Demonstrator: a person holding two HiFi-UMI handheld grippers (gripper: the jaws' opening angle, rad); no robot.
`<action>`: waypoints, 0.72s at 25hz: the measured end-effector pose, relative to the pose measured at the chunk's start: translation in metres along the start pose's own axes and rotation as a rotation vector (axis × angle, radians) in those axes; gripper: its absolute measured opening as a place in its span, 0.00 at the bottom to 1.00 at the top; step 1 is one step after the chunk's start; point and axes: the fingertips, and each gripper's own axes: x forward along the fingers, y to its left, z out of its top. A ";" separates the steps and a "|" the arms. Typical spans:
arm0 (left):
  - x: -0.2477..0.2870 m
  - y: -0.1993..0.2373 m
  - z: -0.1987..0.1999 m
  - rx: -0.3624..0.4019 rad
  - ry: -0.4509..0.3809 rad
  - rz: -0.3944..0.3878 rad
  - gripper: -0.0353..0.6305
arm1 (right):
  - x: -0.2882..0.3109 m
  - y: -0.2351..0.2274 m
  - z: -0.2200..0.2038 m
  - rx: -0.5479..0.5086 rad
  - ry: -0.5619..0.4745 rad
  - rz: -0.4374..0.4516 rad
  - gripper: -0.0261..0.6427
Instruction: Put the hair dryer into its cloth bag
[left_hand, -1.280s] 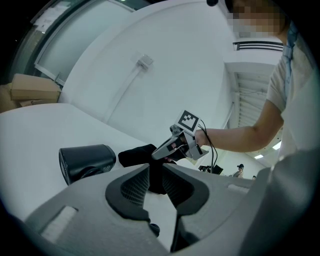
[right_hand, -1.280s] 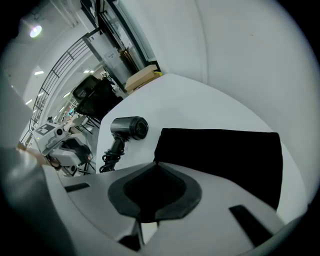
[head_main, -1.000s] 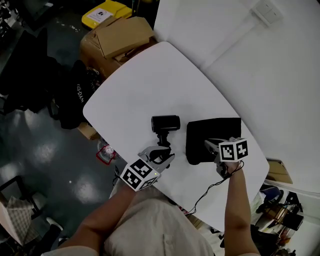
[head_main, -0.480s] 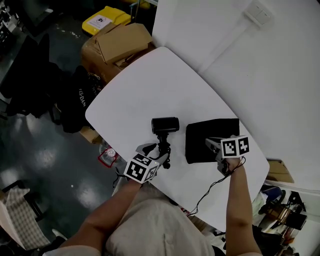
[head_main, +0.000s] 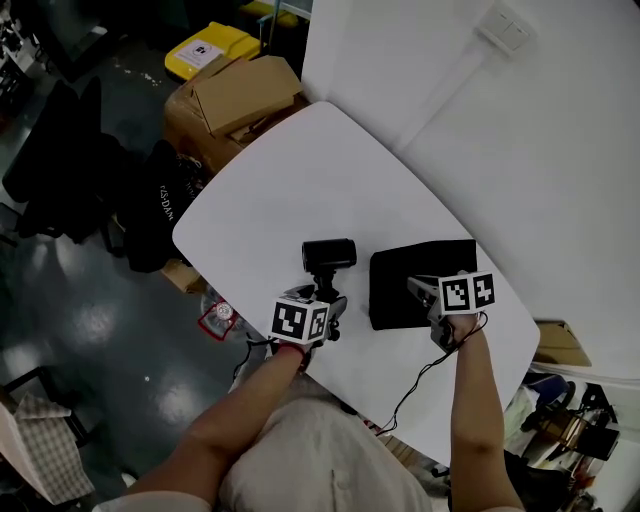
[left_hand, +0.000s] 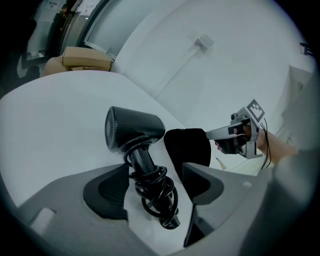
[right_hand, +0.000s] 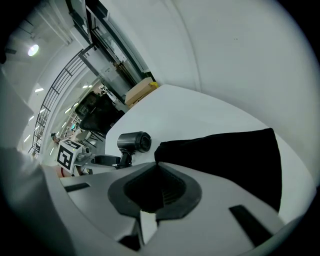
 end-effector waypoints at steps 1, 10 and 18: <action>0.003 -0.001 0.000 0.003 0.003 0.007 0.53 | -0.001 0.000 0.001 0.005 -0.004 0.004 0.07; 0.019 0.007 -0.016 0.013 0.144 0.093 0.53 | -0.003 0.004 0.006 0.028 -0.032 0.028 0.07; 0.024 0.008 -0.019 0.034 0.262 0.036 0.53 | -0.001 0.005 0.006 0.044 -0.040 0.040 0.07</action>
